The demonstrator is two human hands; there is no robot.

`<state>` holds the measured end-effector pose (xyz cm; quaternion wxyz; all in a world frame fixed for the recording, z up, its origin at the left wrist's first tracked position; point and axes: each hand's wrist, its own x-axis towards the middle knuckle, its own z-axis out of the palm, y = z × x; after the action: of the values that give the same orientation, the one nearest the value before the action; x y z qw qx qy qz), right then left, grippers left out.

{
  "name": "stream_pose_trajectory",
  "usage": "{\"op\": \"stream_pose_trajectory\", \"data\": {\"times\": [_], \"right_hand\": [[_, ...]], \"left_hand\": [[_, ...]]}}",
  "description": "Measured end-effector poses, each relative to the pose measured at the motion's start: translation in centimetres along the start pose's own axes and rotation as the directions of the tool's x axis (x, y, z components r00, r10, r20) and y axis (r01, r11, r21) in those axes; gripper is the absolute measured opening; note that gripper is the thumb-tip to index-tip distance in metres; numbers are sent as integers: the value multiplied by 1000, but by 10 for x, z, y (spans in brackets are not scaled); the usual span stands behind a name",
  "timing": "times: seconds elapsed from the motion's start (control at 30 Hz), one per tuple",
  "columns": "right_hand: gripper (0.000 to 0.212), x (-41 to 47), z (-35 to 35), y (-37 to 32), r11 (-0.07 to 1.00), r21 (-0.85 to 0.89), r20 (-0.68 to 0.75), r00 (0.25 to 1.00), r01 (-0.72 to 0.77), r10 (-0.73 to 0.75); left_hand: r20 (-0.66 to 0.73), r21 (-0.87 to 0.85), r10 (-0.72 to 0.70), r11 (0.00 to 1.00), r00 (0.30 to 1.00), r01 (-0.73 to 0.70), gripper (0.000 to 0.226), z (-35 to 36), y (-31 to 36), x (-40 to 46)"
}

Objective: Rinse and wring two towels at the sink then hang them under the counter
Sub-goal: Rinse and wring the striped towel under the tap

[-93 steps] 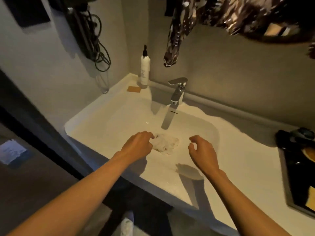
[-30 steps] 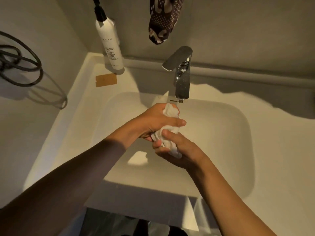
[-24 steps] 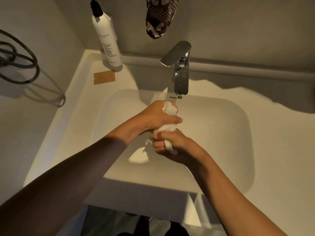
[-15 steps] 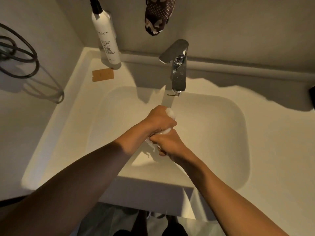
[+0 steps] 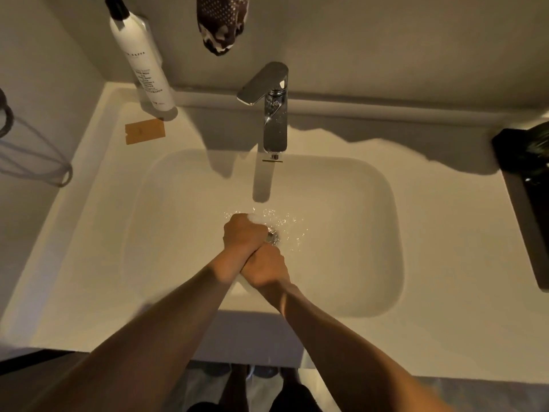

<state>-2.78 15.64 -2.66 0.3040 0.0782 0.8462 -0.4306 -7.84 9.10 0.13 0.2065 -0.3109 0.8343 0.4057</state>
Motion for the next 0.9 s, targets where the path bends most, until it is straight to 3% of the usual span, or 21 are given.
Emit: {"op": "stream_pose_trajectory", "data": {"times": [0.03, 0.13, 0.2, 0.23, 0.27, 0.33, 0.4, 0.43, 0.5, 0.57, 0.63, 0.67, 0.7, 0.8, 0.9], "right_hand": [[36, 0, -2, -1, 1000, -2, 18, 1000, 8, -8], [32, -1, -13, -4, 1000, 26, 69, 997, 15, -16], [25, -8, -27, -3, 987, 151, 117, 990, 54, -72], [23, -12, -35, -3, 952, 302, 181, 977, 55, -114], [25, -16, -42, -2, 861, 508, 279, 950, -26, -136], [53, -21, -48, 2, 488, 781, 502, 857, -389, -120], [76, -19, -44, 4, 113, 786, 618, 773, -608, -142], [79, -17, -38, -1, 44, 767, 639, 754, -641, -154], [79, -22, -33, -22, 119, 754, 655, 725, -646, -213], [71, -25, -36, -38, 154, 763, 646, 734, -628, -208], [41, -21, -34, -38, 58, 785, 593, 720, -617, -362], [20, -22, -32, -37, -2, 744, 610, 681, -668, -407], [15, -23, -32, -36, 1, 701, 653, 642, -713, -402], [33, -17, -24, -29, 253, 745, 665, 658, -617, -352], [14, -13, -21, -33, 421, 765, 638, 664, -487, -390]], "left_hand": [[34, -50, -17, 999, 999, 19, 11, -2, 3, 0], [301, -364, -102, 907, 948, 213, 55, -19, 10, 1], [439, -529, -41, 796, 898, 295, 44, -34, 10, 4], [450, -574, -10, 762, 893, 298, 37, -42, 9, 3], [464, -620, 15, 719, 886, 313, 35, -51, 7, 4], [519, -712, 110, 605, 848, 357, 38, -65, 2, 2], [547, -790, 225, 457, 806, 409, 42, -71, 3, -7], [543, -806, 251, 424, 801, 413, 43, -69, 5, -11], [547, -789, 273, 484, 791, 379, 44, -67, 8, -11], [540, -695, 291, 683, 790, 224, 43, -73, 12, -12], [478, -578, 322, 816, 817, 17, 38, -82, 12, -9], [458, -529, 313, 848, 832, -28, 36, -85, 12, -6], [449, -489, 282, 872, 848, -31, 34, -88, 14, -6], [438, -304, 207, 950, 875, -73, 27, -89, 13, -2], [420, -297, 301, 937, 856, -184, 46, -89, 2, -1]]}}
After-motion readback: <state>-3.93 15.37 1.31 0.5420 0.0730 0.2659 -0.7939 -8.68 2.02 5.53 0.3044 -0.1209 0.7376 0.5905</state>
